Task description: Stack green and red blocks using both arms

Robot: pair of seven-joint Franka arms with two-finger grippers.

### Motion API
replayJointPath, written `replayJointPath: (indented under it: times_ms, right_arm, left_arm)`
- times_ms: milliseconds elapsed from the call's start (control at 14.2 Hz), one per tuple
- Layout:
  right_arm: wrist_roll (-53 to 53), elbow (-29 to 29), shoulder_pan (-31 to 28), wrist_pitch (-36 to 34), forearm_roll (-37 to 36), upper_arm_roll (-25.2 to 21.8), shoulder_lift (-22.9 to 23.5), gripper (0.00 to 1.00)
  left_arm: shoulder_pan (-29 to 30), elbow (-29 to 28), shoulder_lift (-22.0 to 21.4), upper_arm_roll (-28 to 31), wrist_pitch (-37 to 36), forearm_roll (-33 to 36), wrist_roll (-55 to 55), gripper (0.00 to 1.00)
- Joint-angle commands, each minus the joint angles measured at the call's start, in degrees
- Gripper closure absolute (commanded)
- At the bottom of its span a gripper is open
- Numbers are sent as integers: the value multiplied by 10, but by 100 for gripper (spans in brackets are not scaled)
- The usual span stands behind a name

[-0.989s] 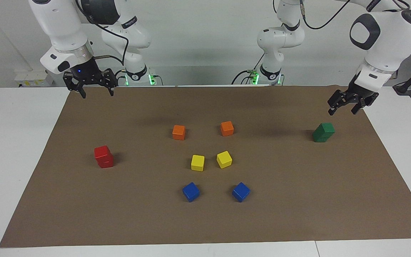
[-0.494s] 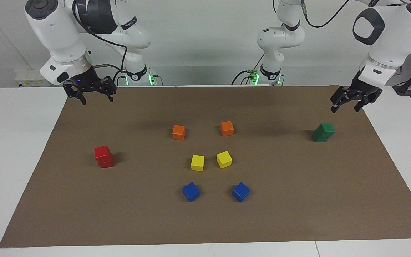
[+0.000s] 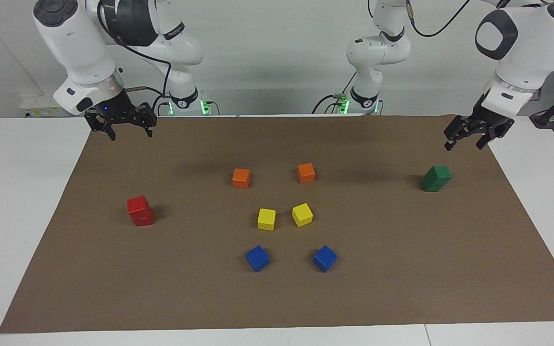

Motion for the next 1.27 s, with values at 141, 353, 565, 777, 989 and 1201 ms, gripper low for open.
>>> replayJointPath:
  times_ms: [141,353,565,777,989,1201]
  right_arm:
    - [6,-8,-9,-8,11,4,-6,0]
    - [7,-8,-8,-8,11,4,-6,0]
    - [7,-8,-8,-9,11,4,-7,0]
    - [6,-8,-8,-10,11,4,-7,0]
    - [6,-8,-9,-10,11,3,-7,0]
    - [7,-12,-8,-4,11,3,-8,0]
  left_arm:
    - [-30,55,19,16,-89,11,-6,0]
    - [-29,52,14,15,-87,11,-6,0]
    - [-28,52,15,14,-81,11,-6,0]
    - [-24,48,16,14,-79,13,-5,0]
    - [-21,51,17,12,-78,29,-2,0]
    - [-20,54,17,12,-82,29,-2,0]
